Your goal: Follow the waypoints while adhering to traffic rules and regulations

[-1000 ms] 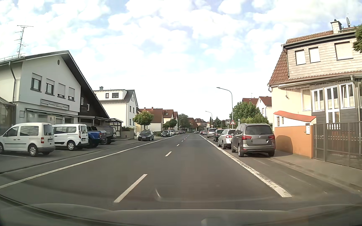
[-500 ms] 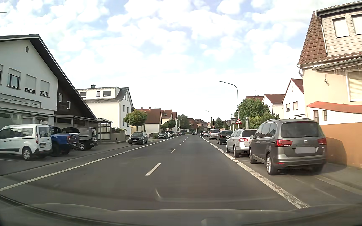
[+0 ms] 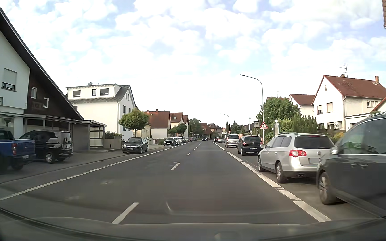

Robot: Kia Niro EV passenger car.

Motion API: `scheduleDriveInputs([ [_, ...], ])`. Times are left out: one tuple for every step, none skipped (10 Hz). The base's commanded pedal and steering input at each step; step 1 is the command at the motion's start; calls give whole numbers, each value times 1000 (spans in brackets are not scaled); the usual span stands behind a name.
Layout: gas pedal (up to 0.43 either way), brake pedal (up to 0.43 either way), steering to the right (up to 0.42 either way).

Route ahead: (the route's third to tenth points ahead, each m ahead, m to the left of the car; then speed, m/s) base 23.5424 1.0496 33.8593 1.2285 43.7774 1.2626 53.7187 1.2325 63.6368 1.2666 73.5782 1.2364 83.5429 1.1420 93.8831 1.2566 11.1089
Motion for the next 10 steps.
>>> scheduleDriveInputs([
  [28, 24, -1],
  [28, 30, 0],
  [28, 30, 0],
  [28, 30, 0],
  [28, 24, 0],
  [28, 30, 0],
  [28, 30, 1],
  [28, 30, 1],
  [28, 30, 2],
  [28, 30, 2],
])
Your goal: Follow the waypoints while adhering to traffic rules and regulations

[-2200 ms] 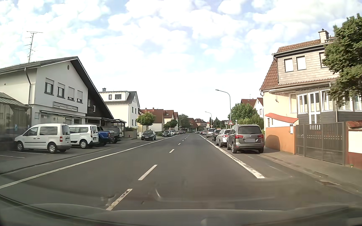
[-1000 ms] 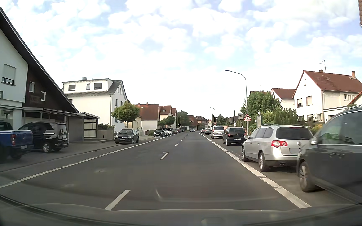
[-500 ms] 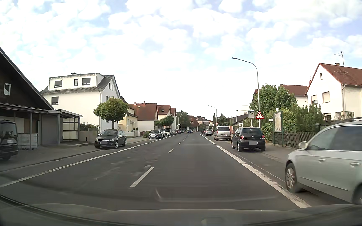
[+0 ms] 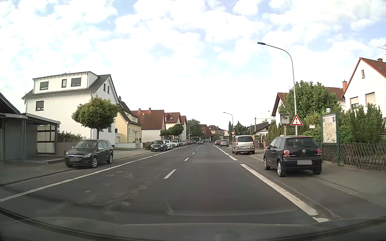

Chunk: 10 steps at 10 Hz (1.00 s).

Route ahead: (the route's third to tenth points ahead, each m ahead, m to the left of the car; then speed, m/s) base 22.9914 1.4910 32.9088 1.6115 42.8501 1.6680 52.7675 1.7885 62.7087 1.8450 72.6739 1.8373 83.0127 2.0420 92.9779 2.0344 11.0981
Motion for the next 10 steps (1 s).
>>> scheduleDriveInputs([
  [28, 30, 2],
  [28, 30, 2],
  [28, 30, 2],
  [28, 30, 2],
  [28, 30, 2],
  [28, 30, 2],
  [28, 30, 1],
  [28, 30, 1],
  [28, 30, 1],
  [28, 30, 1],
])
